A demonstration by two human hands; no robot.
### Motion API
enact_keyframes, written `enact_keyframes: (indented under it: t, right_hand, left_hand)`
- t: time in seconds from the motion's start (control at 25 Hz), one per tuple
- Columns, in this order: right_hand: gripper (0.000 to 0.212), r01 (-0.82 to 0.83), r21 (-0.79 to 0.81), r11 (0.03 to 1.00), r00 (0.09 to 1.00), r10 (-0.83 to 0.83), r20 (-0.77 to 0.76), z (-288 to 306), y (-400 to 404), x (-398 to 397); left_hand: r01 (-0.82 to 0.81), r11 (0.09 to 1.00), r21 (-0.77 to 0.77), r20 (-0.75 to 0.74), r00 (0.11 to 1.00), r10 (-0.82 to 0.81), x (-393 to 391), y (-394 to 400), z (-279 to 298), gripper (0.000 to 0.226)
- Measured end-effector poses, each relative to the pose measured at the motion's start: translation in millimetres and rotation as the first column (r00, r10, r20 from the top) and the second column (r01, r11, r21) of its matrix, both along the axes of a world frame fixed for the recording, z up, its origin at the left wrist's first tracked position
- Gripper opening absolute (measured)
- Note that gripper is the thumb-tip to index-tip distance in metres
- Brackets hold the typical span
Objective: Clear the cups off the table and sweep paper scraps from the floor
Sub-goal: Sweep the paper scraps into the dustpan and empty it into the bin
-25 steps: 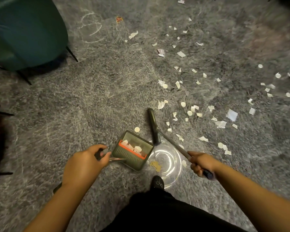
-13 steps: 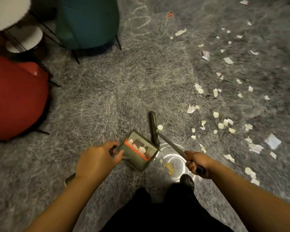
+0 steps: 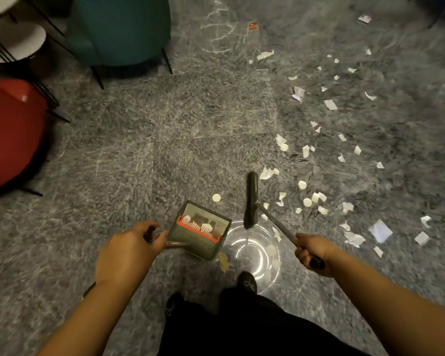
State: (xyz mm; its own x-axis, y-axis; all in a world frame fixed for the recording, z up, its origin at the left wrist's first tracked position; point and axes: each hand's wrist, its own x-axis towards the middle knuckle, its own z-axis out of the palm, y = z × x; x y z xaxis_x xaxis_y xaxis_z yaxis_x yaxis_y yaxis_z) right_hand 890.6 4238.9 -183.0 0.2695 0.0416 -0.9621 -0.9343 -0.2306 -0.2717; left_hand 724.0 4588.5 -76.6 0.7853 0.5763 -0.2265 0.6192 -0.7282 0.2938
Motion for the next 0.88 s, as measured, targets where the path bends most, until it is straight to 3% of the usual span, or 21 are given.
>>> enact_keyframes:
  t: [0.16, 0.32, 0.52, 0.68, 0.88]
  right_hand:
    - [0.040, -0.046, -0.065, 0.997, 0.997, 0.050, 0.058, 7, -53, -16]
    - [0.039, 0.007, -0.031, 0.999, 0.997, -0.004, 0.082, 21, -68, -40]
    - [0.045, 0.022, 0.051, 0.998, 0.997, -0.026, 0.069, 46, -33, -70]
    - [0.042, 0.039, 0.144, 0.989, 0.999, -0.038, -0.012, 51, 5, -119]
    - [0.049, 0.054, 0.202, 0.978, 0.986, -0.020, -0.167, 38, 30, -184]
  left_hand:
    - [-0.009, 0.999, -0.043, -0.013, 1.000, 0.008, 4, -15, -3, 0.038]
    - [-0.028, 0.993, -0.112, 0.019, 0.999, 0.030, -5, -18, 3, 0.035]
    - [0.016, 1.000, -0.020, 0.112, 0.994, -0.014, -43, -12, 20, 0.032]
    - [-0.035, 0.999, 0.012, 0.151, 0.988, 0.033, -93, 10, 34, 0.027]
    - [0.008, 0.997, 0.079, 0.142, 0.990, -0.019, -151, 36, 39, 0.031]
